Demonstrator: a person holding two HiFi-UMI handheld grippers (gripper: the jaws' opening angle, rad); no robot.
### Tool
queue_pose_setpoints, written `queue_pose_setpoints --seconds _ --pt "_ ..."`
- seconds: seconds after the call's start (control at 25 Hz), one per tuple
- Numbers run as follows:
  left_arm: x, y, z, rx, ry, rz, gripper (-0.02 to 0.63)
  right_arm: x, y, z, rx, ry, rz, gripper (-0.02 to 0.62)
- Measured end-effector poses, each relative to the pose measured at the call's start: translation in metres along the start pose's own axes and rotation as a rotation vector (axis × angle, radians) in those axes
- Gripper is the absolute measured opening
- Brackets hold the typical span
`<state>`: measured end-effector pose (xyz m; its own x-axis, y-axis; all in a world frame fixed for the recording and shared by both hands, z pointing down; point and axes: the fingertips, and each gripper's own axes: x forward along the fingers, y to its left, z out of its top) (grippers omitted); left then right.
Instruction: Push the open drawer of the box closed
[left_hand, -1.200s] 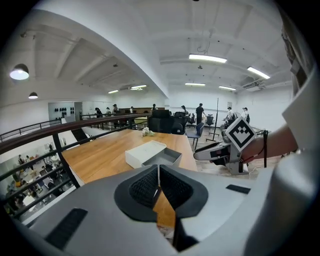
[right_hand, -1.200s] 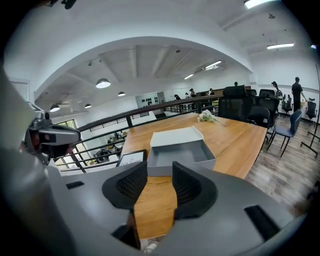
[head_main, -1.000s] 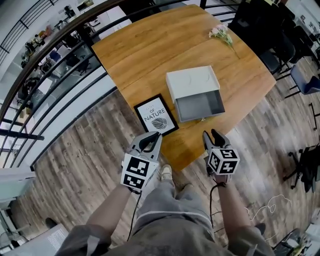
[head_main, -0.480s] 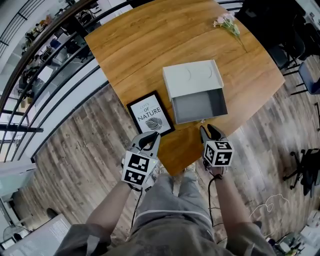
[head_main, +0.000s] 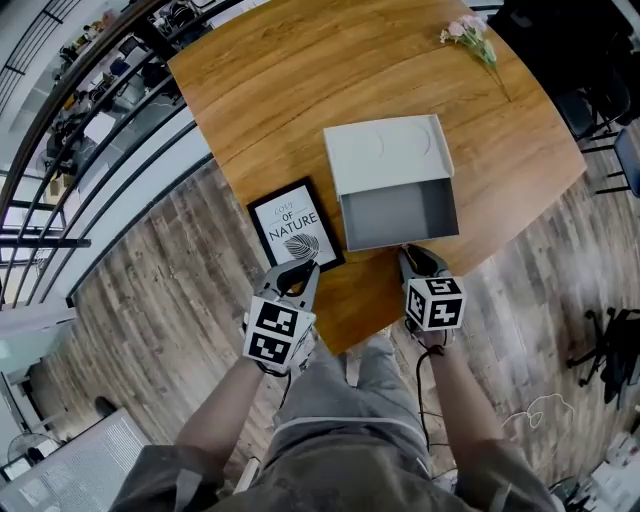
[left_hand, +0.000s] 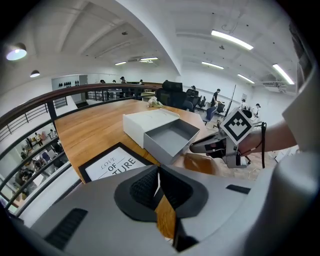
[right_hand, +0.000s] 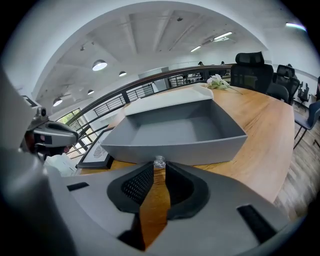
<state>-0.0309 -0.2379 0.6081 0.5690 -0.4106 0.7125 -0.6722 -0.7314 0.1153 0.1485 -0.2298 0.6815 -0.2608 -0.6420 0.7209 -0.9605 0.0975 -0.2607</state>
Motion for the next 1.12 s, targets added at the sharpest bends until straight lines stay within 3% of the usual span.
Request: queue_pose_setpoints --seconds 0.4,1.12 --pt "0.006 0.003 0.004 -0.042 -0.008 0.028 0.027 0.008 -0.001 0.025 -0.048 0.001 0.031 0.084" --pt "0.008 0.033 0.039 -0.074 -0.059 0.125 0.028 0.064 -0.011 0.083 -0.032 -0.019 0.091 0.086"
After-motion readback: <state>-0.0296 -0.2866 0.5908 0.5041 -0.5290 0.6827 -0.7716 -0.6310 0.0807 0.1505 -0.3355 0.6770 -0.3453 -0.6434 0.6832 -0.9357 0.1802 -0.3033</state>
